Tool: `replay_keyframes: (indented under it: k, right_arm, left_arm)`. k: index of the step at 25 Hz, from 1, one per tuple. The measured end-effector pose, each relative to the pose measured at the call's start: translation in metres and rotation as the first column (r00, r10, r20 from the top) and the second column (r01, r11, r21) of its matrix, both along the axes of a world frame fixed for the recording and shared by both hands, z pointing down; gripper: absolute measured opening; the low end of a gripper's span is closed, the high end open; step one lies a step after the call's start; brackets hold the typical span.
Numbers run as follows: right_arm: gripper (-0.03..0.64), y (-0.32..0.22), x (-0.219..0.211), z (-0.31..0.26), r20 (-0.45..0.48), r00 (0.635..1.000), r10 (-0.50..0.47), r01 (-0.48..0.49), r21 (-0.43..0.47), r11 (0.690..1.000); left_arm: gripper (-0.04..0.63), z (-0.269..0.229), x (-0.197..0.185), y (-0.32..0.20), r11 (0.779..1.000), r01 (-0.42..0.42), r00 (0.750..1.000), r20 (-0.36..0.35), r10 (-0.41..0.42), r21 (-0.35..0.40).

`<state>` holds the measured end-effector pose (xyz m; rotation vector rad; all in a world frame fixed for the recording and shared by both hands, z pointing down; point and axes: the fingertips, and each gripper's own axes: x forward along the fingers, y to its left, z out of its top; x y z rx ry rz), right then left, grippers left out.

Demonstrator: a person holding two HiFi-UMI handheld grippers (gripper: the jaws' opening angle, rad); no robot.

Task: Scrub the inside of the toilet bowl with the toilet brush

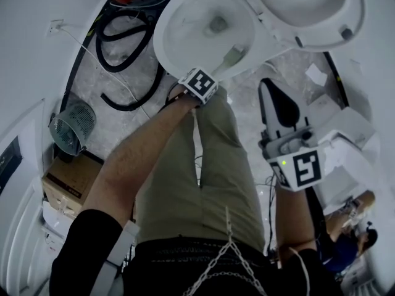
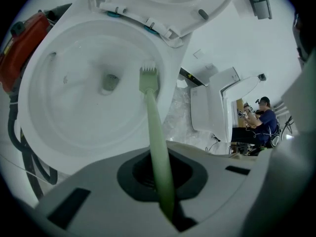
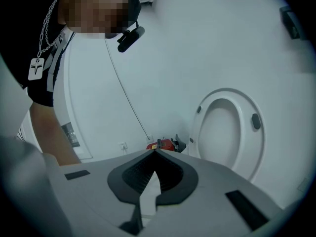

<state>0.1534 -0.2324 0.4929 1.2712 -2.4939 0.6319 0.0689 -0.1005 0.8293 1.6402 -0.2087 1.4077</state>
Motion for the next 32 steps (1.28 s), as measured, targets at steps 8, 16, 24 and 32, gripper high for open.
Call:
replay_keyframes:
  k: [8, 16, 24, 32]
  right_arm:
    - [0.003, -0.001, -0.025, -0.003, 0.006, 0.999, -0.042, 0.041, 0.007, 0.999]
    - [0.002, -0.003, -0.050, -0.006, 0.016, 0.997, -0.078, 0.078, 0.017, 0.997]
    - [0.002, -0.006, -0.067, -0.004, 0.022, 0.995, -0.100, 0.100, 0.014, 0.995]
    - [0.002, -0.009, -0.061, 0.003, 0.019, 0.995, -0.095, 0.095, -0.005, 0.995]
  left_arm:
    - [0.000, 0.000, -0.035, 0.024, 0.996, 0.081, 0.996, 0.026, -0.080, -0.049]
    - [0.000, -0.004, -0.072, 0.042, 0.973, 0.213, 0.977, 0.046, -0.209, -0.091]
    - [0.000, -0.002, -0.099, 0.025, 0.819, 0.562, 0.827, 0.060, -0.559, -0.117]
    - [0.000, -0.003, -0.092, -0.008, 0.612, 0.785, 0.612, -0.034, -0.790, -0.097]
